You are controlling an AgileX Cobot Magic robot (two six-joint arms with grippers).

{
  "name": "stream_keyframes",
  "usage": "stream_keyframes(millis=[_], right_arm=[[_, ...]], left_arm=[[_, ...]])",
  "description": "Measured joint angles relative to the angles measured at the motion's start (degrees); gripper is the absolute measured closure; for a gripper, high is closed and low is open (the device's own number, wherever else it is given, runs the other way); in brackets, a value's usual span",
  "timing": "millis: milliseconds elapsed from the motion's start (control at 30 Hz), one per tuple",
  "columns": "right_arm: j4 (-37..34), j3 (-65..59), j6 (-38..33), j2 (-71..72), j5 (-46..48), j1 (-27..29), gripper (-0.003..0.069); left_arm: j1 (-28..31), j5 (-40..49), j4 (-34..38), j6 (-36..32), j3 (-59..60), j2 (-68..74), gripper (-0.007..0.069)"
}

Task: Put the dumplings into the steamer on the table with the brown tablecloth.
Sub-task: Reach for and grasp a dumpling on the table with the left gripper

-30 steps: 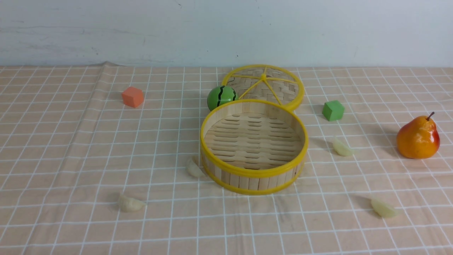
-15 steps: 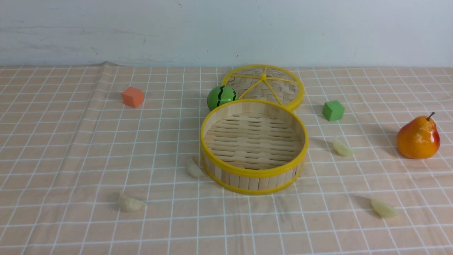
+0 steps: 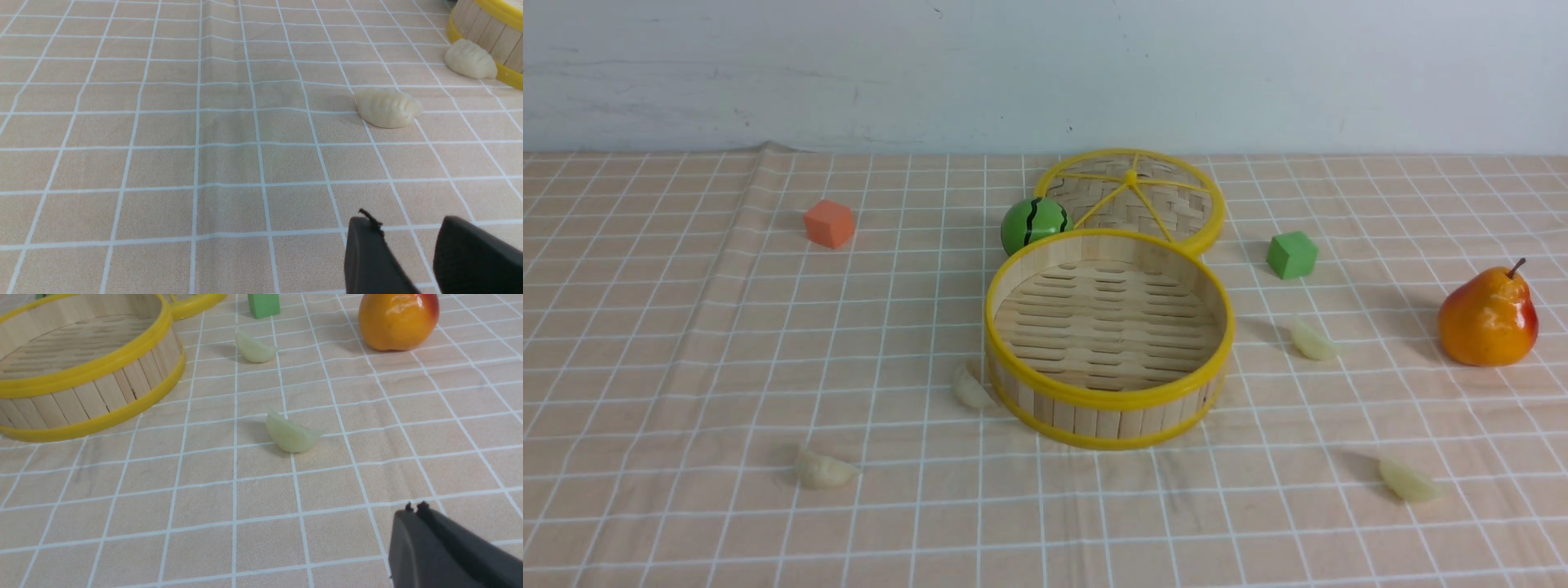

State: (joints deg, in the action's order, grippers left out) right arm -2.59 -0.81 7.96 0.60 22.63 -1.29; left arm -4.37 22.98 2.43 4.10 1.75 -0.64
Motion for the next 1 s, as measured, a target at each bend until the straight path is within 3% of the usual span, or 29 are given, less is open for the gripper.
stream_keyframes(millis=[1000], right_arm=[[1.7,0.0,0.0,0.0,-0.2,0.0,0.0679]], left_arm=[[0.0,0.0,0.0,0.0,0.0,0.0,0.0386]])
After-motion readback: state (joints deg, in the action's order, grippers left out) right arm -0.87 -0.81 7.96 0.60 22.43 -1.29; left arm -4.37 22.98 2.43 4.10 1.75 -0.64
